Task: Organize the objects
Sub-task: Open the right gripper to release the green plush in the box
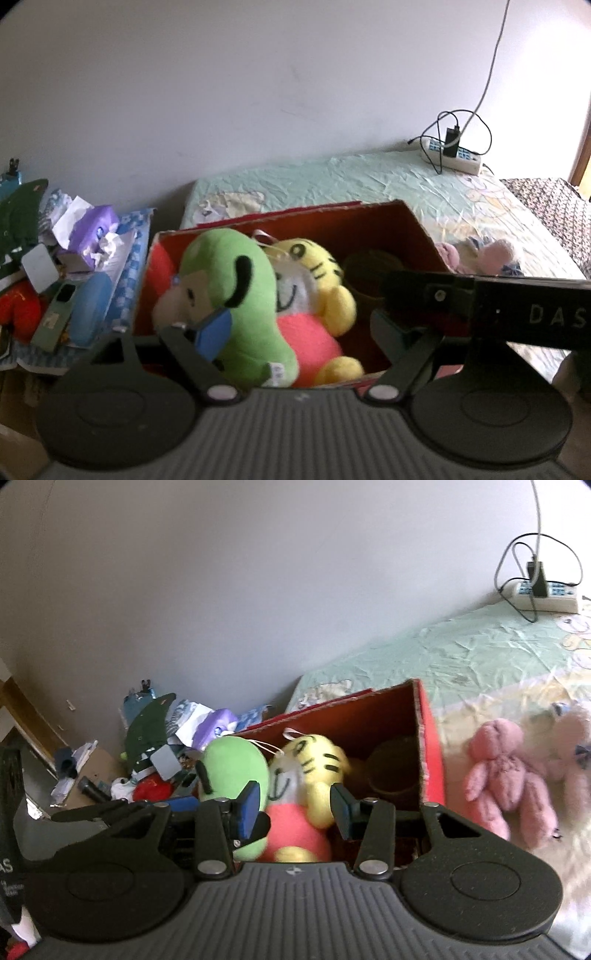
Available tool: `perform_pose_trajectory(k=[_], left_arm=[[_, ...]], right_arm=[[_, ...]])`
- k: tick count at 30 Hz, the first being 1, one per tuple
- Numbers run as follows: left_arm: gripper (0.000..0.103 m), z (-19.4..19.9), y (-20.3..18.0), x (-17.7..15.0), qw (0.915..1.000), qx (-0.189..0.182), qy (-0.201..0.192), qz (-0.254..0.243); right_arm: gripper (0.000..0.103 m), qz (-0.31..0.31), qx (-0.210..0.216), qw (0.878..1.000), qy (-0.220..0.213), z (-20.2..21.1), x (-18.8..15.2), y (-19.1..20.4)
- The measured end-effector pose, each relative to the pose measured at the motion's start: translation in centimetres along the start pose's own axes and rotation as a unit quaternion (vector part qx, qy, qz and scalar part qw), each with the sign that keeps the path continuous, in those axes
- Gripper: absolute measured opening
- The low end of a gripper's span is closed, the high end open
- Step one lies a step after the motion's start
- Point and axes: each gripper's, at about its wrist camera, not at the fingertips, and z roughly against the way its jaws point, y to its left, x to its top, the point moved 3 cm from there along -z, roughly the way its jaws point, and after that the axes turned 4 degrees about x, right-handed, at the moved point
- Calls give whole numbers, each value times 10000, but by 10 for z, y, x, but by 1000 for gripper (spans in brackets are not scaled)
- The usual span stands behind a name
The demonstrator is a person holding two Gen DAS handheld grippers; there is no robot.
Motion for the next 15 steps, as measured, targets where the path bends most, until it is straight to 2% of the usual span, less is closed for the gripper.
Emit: perform_pose_trajectory(k=[9,15], left_arm=[[84,2,-28,7,9998,125,108,-104],[84,2,-65,17,9996,181,171,-147]], right_arm=[[46,-81,78,9999,-71,26,6,-27],[46,-234,148,9996,-31,46,19,-61]])
